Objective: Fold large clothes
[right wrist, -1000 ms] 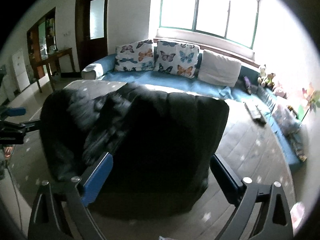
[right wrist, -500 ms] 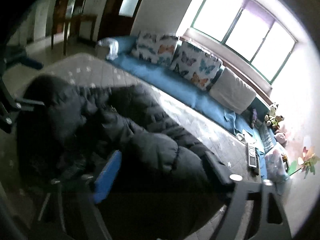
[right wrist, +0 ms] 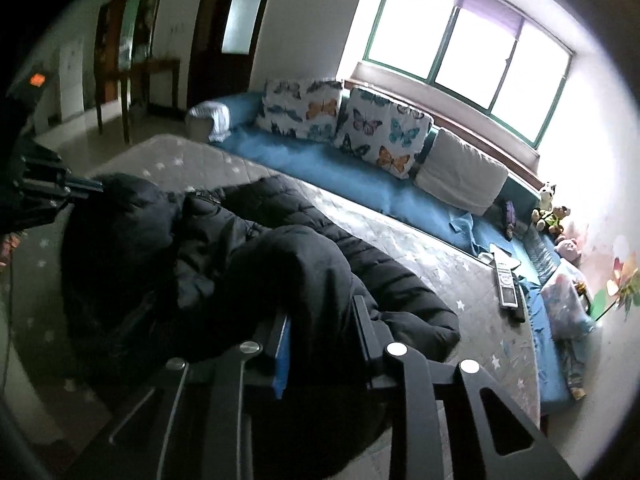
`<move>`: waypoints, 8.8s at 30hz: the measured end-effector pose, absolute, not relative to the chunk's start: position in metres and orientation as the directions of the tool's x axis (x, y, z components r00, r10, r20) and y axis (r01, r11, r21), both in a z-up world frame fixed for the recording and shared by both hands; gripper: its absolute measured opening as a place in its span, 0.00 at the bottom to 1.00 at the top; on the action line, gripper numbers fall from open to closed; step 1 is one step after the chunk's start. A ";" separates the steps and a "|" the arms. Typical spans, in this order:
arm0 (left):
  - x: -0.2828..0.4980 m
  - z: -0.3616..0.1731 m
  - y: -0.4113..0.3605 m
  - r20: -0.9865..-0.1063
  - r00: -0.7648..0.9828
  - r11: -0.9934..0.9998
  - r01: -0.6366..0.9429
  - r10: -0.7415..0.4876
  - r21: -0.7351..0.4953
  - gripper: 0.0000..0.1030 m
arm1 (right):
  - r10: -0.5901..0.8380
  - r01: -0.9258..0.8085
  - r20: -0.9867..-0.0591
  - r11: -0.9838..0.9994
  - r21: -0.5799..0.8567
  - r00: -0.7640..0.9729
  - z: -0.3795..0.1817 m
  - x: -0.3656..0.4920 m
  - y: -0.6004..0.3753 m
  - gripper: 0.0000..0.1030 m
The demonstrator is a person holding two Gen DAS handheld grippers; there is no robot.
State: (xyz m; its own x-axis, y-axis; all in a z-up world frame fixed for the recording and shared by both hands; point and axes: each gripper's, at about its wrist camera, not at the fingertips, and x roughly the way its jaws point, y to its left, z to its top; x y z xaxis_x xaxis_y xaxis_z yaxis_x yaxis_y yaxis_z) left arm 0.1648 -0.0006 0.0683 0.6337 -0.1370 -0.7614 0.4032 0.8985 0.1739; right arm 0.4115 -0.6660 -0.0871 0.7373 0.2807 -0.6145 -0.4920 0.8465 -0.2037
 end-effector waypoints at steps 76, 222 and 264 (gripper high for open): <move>0.079 -0.047 -0.047 -0.951 0.155 0.850 0.502 -0.268 -0.158 0.76 | 0.358 -0.654 -0.890 0.750 0.094 0.283 -0.244 0.443 -0.666 0.33; 0.002 -0.054 -0.062 -0.813 0.527 0.926 0.375 -0.247 -0.039 0.87 | 0.435 -0.699 -0.757 0.714 -0.041 0.488 -0.225 0.372 -0.628 0.47; 0.219 -0.073 0.401 -0.714 0.672 0.519 -0.547 -0.196 -0.657 0.88 | 0.431 -0.865 -0.873 0.502 0.021 0.229 -0.275 0.414 -0.511 0.55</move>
State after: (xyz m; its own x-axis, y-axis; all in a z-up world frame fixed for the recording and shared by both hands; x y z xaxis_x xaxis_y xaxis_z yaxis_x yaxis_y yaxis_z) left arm 0.2193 0.4010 -0.0726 0.6724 -0.1959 -0.7138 -0.5468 0.5185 -0.6574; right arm 0.4139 -0.5113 -0.2752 0.2290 0.4307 -0.8730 -0.8649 0.5015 0.0206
